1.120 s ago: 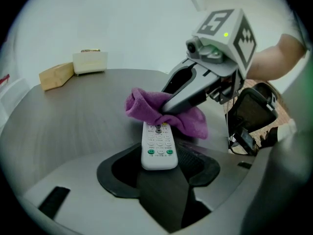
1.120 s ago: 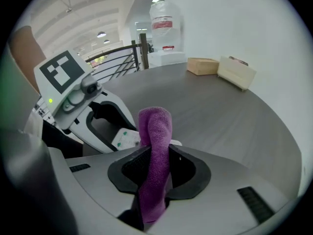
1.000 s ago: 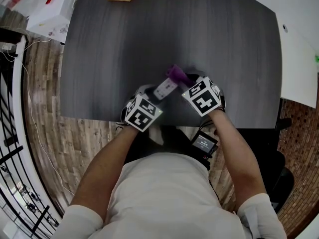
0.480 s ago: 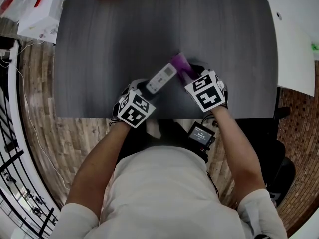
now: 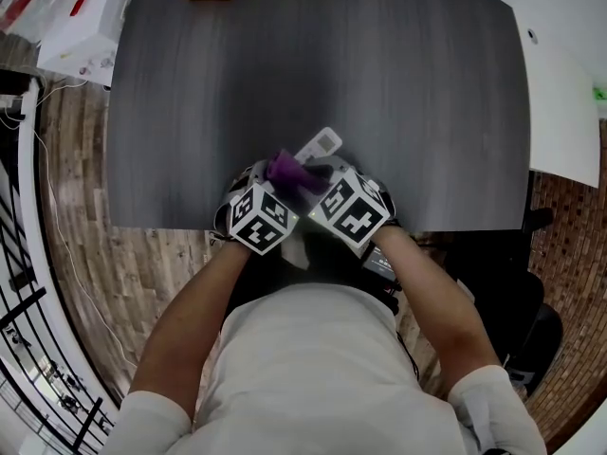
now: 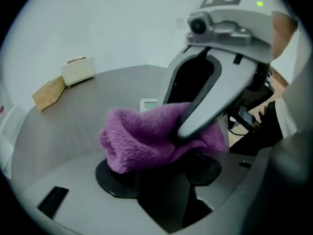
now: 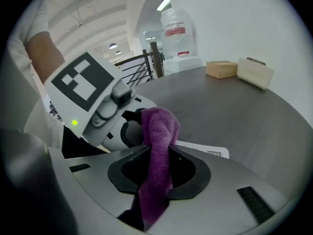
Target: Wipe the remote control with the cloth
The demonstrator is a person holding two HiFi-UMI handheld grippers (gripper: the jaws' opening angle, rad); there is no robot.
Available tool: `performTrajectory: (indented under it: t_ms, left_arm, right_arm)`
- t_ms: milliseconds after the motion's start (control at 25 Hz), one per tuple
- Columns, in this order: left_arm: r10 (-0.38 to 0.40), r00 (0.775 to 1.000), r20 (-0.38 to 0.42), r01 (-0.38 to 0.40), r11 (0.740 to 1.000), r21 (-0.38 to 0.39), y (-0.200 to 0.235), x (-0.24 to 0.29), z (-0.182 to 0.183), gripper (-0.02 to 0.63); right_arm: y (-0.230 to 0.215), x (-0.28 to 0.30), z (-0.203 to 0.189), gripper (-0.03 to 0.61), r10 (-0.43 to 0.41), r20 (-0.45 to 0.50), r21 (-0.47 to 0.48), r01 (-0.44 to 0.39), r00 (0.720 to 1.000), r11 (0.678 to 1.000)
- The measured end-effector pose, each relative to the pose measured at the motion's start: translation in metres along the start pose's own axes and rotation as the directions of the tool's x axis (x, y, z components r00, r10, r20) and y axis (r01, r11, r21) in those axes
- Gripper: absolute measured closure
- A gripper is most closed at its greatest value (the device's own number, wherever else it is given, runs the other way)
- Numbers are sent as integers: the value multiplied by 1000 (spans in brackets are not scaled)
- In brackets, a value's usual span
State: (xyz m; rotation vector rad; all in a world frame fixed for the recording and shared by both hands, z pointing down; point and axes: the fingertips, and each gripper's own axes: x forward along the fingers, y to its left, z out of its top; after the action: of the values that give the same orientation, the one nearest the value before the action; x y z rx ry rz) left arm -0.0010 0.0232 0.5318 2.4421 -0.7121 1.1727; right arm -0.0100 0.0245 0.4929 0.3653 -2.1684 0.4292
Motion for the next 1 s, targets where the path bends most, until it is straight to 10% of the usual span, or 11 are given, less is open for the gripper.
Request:
performTrajectory:
  t_ms: [240,1000]
  left_arm:
    - [-32,999,-38,38,986,165,1,4,8,362]
    - [-75,997,-12,76,995,69,1,6,8,393]
  right_arm:
    - [-8,7,-7,485,4,15,94,-5,1000,996]
    - [-52,-12,-21,485,-102,39,210,92,994,973]
